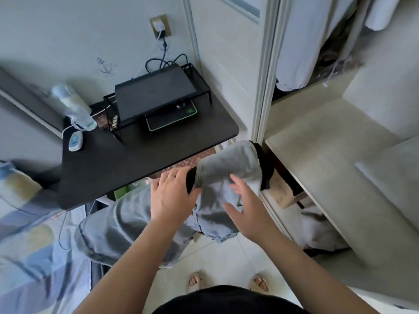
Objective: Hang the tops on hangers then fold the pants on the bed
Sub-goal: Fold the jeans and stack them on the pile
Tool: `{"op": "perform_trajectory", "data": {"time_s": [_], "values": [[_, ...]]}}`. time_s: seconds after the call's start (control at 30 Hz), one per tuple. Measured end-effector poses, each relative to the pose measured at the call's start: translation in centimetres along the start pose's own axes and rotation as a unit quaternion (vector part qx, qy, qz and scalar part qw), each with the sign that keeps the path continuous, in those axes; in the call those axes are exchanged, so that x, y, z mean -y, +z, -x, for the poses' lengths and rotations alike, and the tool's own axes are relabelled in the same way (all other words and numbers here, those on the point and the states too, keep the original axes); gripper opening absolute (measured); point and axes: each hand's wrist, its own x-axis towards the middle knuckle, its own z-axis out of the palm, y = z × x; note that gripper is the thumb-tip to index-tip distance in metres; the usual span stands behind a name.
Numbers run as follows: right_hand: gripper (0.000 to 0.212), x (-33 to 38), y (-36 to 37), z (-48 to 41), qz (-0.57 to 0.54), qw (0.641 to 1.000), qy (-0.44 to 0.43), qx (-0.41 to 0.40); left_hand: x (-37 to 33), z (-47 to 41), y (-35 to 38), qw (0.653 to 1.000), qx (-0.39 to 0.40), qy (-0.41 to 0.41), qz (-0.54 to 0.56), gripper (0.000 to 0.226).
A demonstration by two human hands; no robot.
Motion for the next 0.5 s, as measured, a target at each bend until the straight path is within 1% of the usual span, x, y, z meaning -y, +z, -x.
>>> {"op": "perform_trajectory", "data": {"time_s": [0.1,0.17,0.2,0.27,0.33,0.43,0.5], "values": [[0.067,2.5,0.9,-2.3,0.023,0.999,-0.019,-0.040,0.5,-1.0,-0.7,0.998,0.042,0.001,0.050,0.051],[0.067,3.9,1.2,-3.8,0.026,0.999,0.011,-0.046,0.4,-2.2,-1.3,0.991,0.088,0.007,0.097,0.051],[0.065,4.3,1.2,-4.4,0.003,0.999,0.030,-0.044,0.4,-3.0,-1.5,0.984,0.122,0.008,0.127,0.050],[0.058,4.6,0.9,-5.4,-0.049,0.996,0.062,-0.045,0.2,-4.7,-2.2,0.953,0.199,-0.007,0.228,0.045],[0.054,5.1,0.7,-5.5,-0.083,0.991,0.088,-0.062,-0.1,-6.5,-2.3,0.915,0.243,-0.030,0.322,0.036],[0.049,5.4,1.1,-4.7,-0.113,0.983,0.110,-0.094,-1.1,-8.5,-2.4,0.889,0.288,-0.066,0.350,0.035],[0.045,5.3,1.3,-3.9,-0.117,0.978,0.123,-0.122,-2.0,-9.5,-2.1,0.871,0.295,-0.112,0.377,0.035]]}}
